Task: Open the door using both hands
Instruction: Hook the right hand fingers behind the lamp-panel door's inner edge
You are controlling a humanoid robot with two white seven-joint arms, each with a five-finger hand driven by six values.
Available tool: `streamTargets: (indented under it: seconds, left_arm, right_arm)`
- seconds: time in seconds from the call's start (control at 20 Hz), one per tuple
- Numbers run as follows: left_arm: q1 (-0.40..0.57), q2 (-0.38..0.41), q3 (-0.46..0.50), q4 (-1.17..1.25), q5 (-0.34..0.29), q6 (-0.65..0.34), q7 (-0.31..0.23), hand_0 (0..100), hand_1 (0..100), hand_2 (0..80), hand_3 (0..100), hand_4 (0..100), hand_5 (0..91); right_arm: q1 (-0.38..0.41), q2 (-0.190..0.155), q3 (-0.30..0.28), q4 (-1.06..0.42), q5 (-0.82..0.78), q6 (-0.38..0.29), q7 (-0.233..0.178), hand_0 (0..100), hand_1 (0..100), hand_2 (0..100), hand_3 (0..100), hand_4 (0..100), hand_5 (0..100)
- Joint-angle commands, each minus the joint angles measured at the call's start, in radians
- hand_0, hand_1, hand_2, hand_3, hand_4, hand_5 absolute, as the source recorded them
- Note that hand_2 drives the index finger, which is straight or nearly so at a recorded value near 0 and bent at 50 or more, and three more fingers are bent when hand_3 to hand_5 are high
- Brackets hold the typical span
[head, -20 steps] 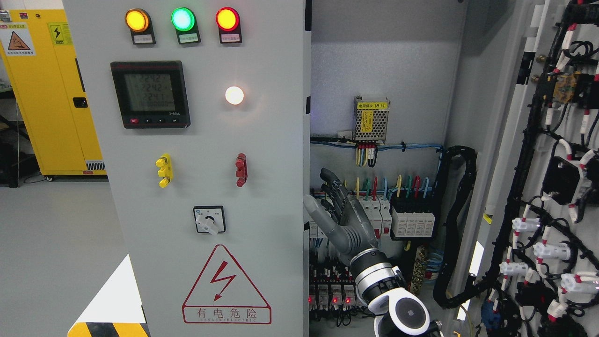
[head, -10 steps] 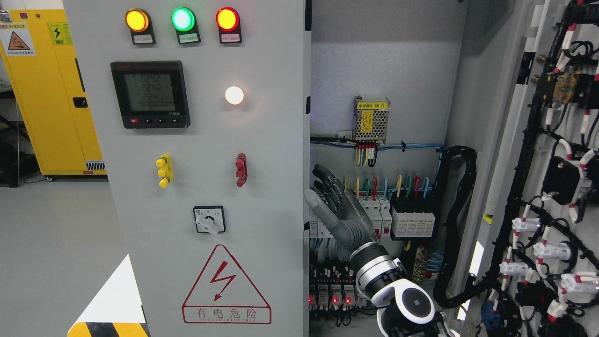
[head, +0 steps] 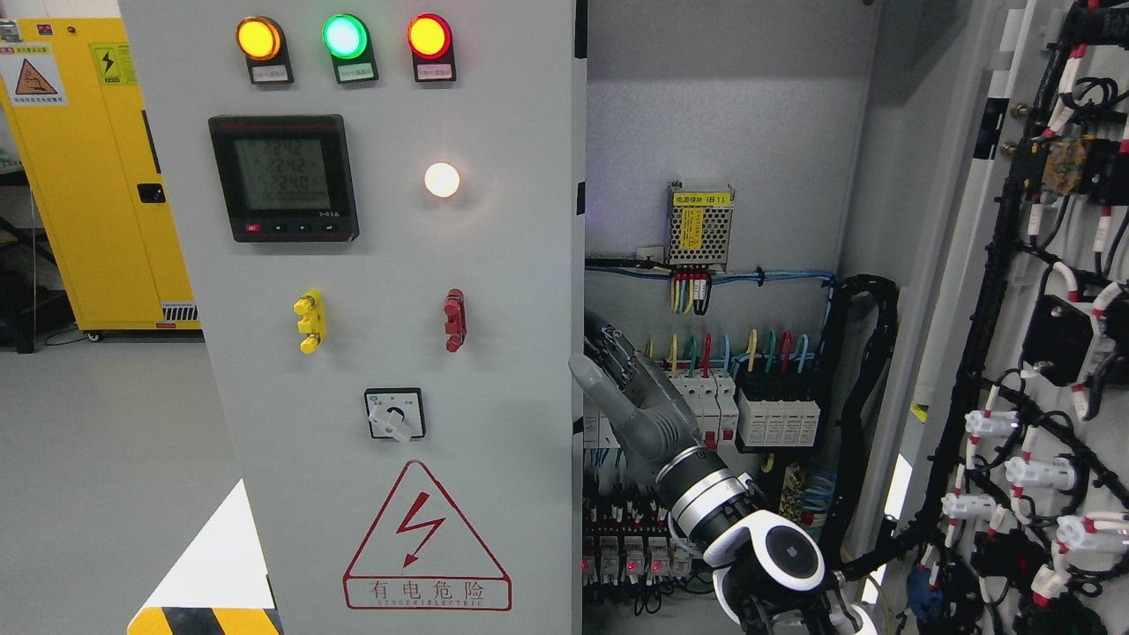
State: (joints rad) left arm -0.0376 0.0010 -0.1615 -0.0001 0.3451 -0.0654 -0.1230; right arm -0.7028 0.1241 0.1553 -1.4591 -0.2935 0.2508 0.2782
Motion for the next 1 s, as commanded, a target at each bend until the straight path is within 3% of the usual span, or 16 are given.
streamTargets:
  seconds: [0.0,0.25,0.75,0.95]
  left_arm:
    - [-0.001,-0.027,0.000,-0.023,0.000,-0.001,0.000,12,56,0.0,0,0,0.0]
    - [-0.001,-0.012,0.000,-0.023,0.000,-0.001,0.000,12,56,0.0,0,0,0.0]
    - [-0.004,-0.013,0.000,-0.024,0.000,-0.002,0.000,12,56,0.0,0,0,0.0]
    - [-0.004,-0.019,0.000,-0.026,0.000,-0.005,0.000,12,56,0.0,0,0,0.0]
  right_arm:
    - [-0.021,-0.004,-0.049,0.071,-0.033,-0.001,0.010,0,50,4,0,0,0]
    - [-0.037,-0.003,-0.049,0.082,-0.059,-0.001,0.084,0,50,4,0,0,0]
    - [-0.044,-0.009,-0.051,0.132,-0.124,-0.001,0.093,0,50,4,0,0,0]
    - [-0.060,-0.009,-0.062,0.160,-0.124,-0.001,0.163,0,50,4,0,0,0]
